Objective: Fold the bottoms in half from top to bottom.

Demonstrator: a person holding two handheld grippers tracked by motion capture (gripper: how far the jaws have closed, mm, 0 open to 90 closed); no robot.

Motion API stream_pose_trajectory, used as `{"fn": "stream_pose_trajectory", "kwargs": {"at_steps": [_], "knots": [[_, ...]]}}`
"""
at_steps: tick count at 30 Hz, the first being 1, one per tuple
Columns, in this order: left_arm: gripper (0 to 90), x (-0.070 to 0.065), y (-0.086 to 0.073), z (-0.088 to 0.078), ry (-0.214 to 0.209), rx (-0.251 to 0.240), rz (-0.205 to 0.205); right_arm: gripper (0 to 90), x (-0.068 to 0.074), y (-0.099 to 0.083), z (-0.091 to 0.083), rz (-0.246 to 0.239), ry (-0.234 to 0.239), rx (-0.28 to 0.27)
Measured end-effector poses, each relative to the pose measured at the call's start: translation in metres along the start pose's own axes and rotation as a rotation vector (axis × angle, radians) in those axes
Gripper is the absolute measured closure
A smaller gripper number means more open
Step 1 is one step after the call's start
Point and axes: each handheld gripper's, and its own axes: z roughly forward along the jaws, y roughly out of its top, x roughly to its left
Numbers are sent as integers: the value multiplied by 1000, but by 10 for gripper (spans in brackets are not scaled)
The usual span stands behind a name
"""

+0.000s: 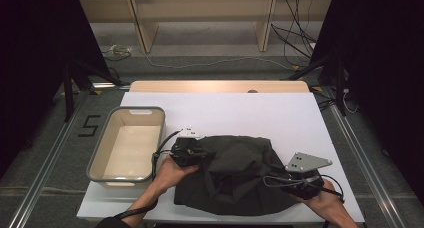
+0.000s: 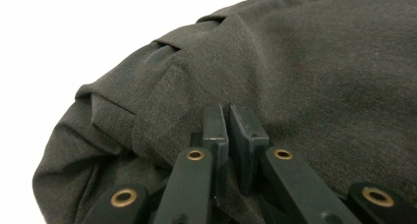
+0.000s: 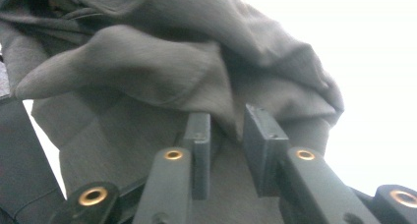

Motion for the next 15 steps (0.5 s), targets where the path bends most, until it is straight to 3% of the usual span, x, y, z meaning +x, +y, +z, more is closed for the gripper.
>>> {"fn": "stream_pose_trajectory", "kwargs": {"at_steps": [2,9,12,15], "knots": [[852,1,-1,0,4,2,3,717,-2,-2,-3,20,10,2],[853,4,-3,2,-7,15,1,714,-13,-2,-8,98,-79,11],[853,5,-4,5,-22,19,-12,780,-16,8,-6,130,-97,-21],[854,4,-3,4,-14,21,-2,839,-15,25,4,140,-71,-49]]}}
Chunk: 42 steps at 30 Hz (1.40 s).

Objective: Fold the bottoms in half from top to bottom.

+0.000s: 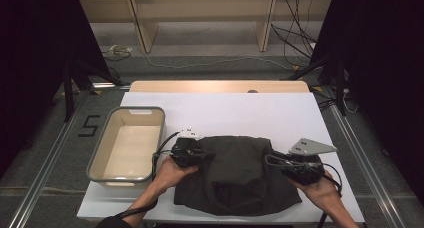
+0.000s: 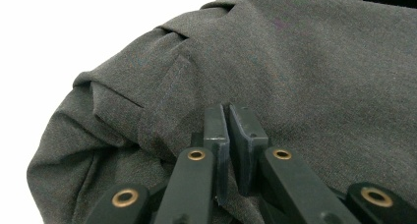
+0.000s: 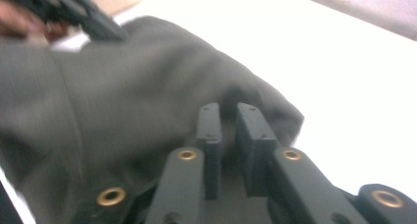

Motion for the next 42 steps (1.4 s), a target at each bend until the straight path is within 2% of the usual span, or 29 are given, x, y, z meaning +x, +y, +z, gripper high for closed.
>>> {"fn": "stream_pose_trajectory", "kwargs": {"at_steps": [3,8,12,15,22,24,27,28,31,32,34,38,42], "knots": [[854,-2,0,0,7,3,2,883,9,15,17,-10,55,1],[857,-1,-2,0,4,12,7,900,27,30,46,-90,114,59],[856,-1,-7,0,1,33,20,900,38,25,55,-125,139,105],[857,0,-10,0,-8,36,10,900,44,17,61,-163,130,147],[848,-4,-17,3,-23,75,23,900,48,-3,62,-197,129,215],[829,-5,-16,0,-42,82,-1,900,49,-6,62,-196,136,225],[824,-12,-7,-9,-9,48,16,900,52,-6,60,-206,120,219],[824,-14,-3,-13,-1,26,11,900,53,-4,59,-206,119,209],[836,-24,9,-21,-23,-36,-3,900,53,1,53,-204,117,175],[841,-28,12,-22,-27,-35,3,900,54,2,52,-198,115,169],[843,-38,15,-20,-28,-24,21,900,53,3,50,-191,113,160],[842,-54,14,-14,-61,-1,43,900,49,3,47,-168,114,152],[844,-61,4,-6,-109,62,49,900,50,-2,47,-159,118,166]]}}
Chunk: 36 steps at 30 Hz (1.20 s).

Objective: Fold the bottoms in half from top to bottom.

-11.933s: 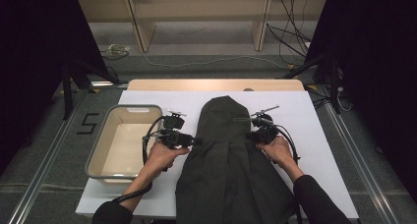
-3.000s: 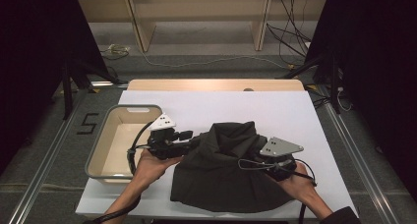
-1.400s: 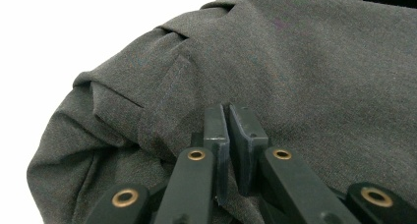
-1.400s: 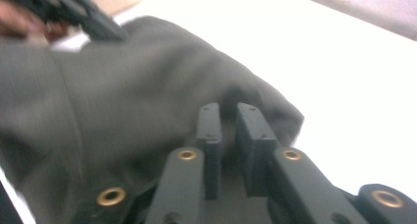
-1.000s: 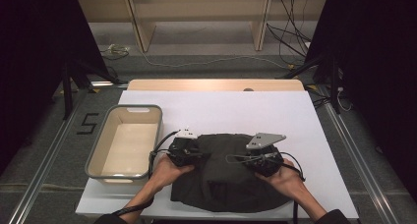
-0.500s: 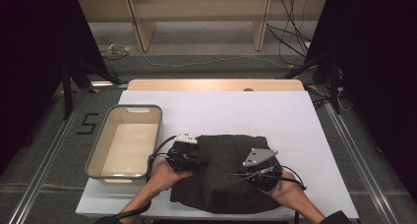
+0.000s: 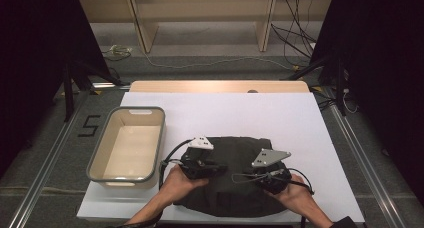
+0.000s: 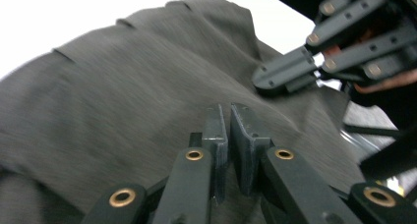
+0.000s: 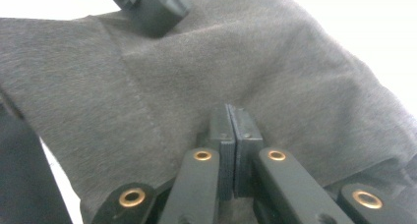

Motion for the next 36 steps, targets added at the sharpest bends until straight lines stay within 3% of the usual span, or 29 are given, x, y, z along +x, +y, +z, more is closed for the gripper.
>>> {"fn": "stream_pose_trajectory", "kwargs": {"at_steps": [4,9,15,19,22,24,26,29,36], "knots": [[855,0,-17,11,-16,83,27,900,5,-5,4,-1,14,34],[884,0,-31,23,-18,122,23,900,16,-13,12,-14,34,99],[891,-3,-35,26,-1,136,29,900,22,-17,15,-28,36,121],[891,-3,-37,27,-1,146,27,900,16,-10,6,-15,1,30],[891,-4,-38,31,0,156,28,900,-2,3,-2,46,-66,-60],[892,-5,-38,32,10,168,42,900,-17,10,1,90,-103,-77],[892,-6,-38,32,17,174,54,900,-31,11,10,128,-128,-59],[892,-6,-38,34,14,175,50,900,-44,8,26,154,-110,-6],[892,-7,-39,38,10,184,48,900,-44,-4,60,142,-91,147]]}}
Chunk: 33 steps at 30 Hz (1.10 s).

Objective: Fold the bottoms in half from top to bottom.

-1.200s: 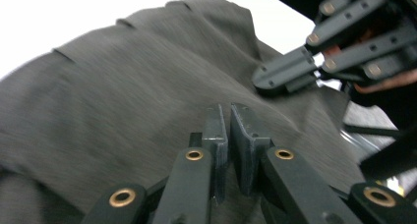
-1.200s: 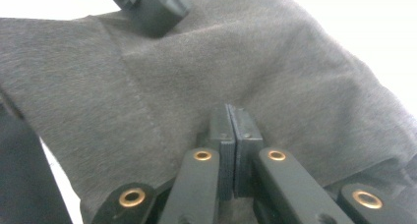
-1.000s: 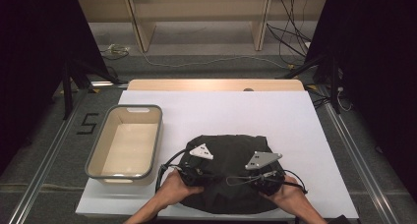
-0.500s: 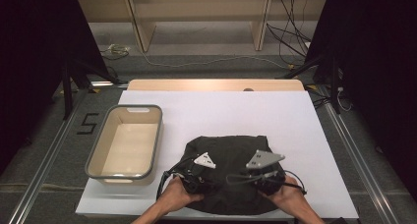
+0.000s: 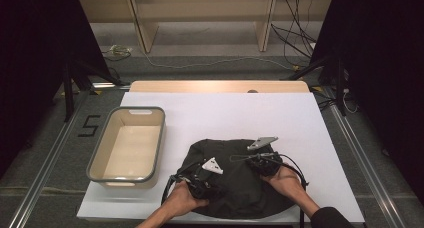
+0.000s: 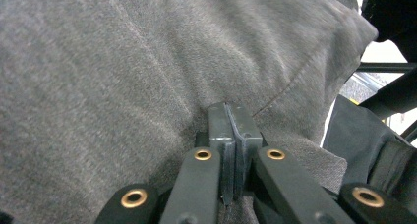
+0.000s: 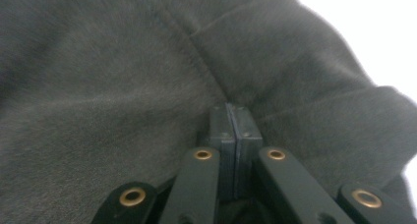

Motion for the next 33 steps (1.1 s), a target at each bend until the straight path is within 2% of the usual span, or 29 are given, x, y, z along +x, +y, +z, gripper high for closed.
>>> {"fn": "stream_pose_trajectory", "kwargs": {"at_steps": [3,6,7,9,10,12,13,16,17,19,21,23,25,29,32,33], "knots": [[892,0,0,0,1,3,-1,900,1,0,1,0,-3,-4],[892,0,1,-1,0,7,7,900,5,0,-1,-17,-26,-7],[891,0,2,-1,2,13,22,900,5,0,-2,-24,-30,-14],[889,-2,5,-5,9,10,34,818,6,2,-8,-16,-22,-38],[877,-4,7,-9,1,-4,28,794,6,3,-13,-12,-16,-58],[751,-6,11,-17,-39,-30,-2,779,6,4,-24,-4,-13,-119],[729,-8,14,-21,-39,-51,-19,770,5,4,-30,-4,-8,-145],[702,-11,23,-35,-4,-103,-22,706,2,5,-48,20,5,-223],[680,-9,27,-39,2,-126,-37,669,-1,5,-53,31,10,-243],[661,-5,36,-47,13,-156,-57,629,-7,4,-58,60,8,-263],[644,0,46,-52,52,-171,-59,613,-13,3,-60,89,11,-273],[659,8,53,-53,102,-177,-62,647,-16,1,-60,114,26,-269],[723,18,58,-51,153,-182,-62,718,-14,1,-58,115,41,-258],[831,43,61,-41,187,-194,-121,833,-4,2,-52,64,63,-224],[881,57,58,-36,183,-198,-167,873,1,2,-46,40,64,-191],[891,60,56,-35,187,-188,-168,878,2,2,-44,32,65,-183]]}}
